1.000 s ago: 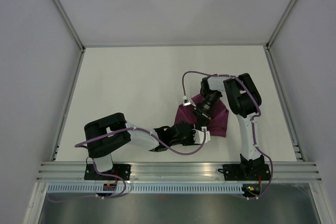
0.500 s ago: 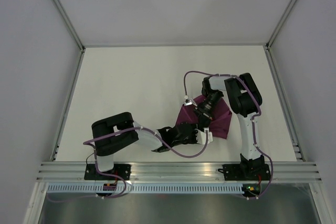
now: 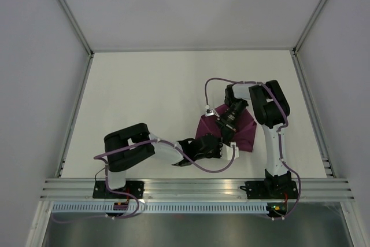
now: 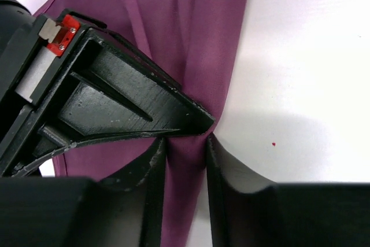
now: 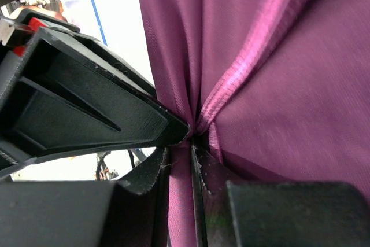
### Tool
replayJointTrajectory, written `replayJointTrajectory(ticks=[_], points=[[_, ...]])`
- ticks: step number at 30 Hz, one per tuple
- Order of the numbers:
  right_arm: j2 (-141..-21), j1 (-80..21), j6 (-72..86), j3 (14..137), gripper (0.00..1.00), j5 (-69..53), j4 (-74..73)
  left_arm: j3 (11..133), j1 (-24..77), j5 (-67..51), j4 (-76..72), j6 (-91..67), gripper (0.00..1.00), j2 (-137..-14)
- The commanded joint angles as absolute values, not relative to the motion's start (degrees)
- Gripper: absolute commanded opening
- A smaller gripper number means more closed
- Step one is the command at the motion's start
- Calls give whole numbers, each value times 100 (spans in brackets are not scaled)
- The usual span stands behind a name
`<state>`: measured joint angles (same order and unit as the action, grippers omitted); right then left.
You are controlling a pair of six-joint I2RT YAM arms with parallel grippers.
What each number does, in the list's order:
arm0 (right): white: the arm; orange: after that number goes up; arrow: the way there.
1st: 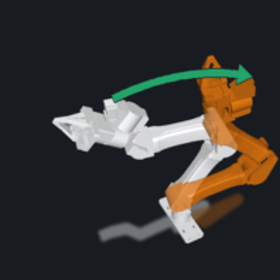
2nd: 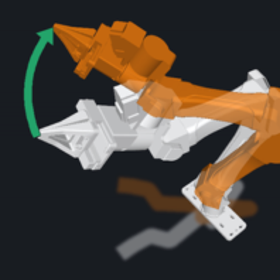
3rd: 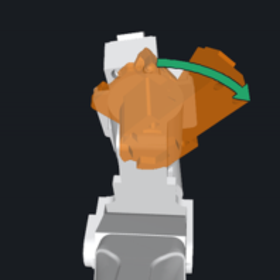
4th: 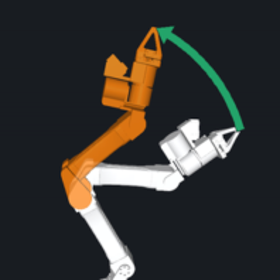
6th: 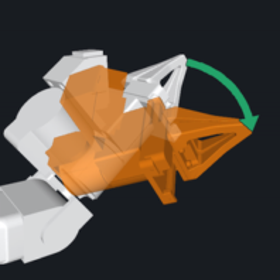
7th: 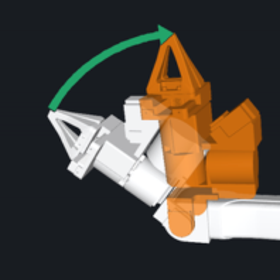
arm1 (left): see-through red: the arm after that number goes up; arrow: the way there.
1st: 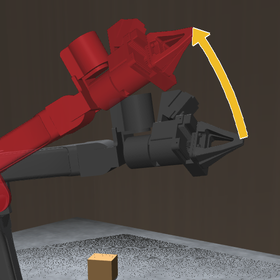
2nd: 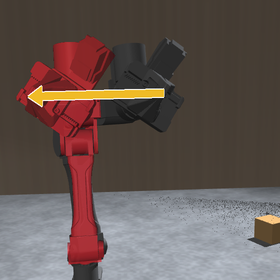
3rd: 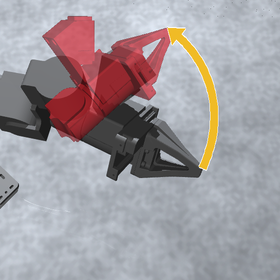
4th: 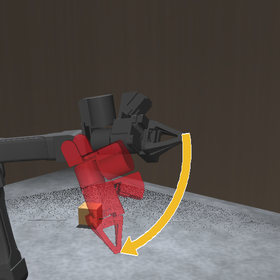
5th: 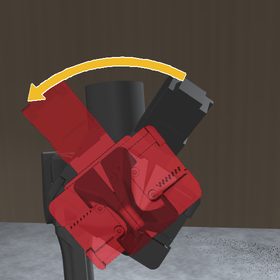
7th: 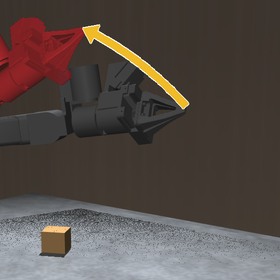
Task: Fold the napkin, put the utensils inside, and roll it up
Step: Roll the napkin at the center of the board.
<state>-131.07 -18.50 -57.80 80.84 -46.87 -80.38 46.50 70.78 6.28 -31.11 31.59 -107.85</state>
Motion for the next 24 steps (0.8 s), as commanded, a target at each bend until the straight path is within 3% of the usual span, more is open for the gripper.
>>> replayJointTrajectory(ticks=[1,6,8,15,20,24], points=[[-13342,-1907,-6223,8016,0,-4113,-6864,4886,7084,45,-1786,3226,26,-11215],[-13237,-1890,-6196,7989,1,-4122,-6768,5221,7075,-211,-1196,2927,2,-11373],[-13166,-1881,-6153,7981,4,-4139,-6715,5247,7049,-403,-1090,2787,2,-11373],[-12473,-1749,-5889,7945,38,-4254,-6452,5326,6847,-1019,-800,2312,2,-11408],[-11841,-1547,-5494,7893,50,-4385,-6074,5405,6724,-1353,-668,1970,2,-11470],[-11470,-1284,-4950,7884,54,-4482,-5696,5396,6574,-1661,-668,1697,2,-11540]])
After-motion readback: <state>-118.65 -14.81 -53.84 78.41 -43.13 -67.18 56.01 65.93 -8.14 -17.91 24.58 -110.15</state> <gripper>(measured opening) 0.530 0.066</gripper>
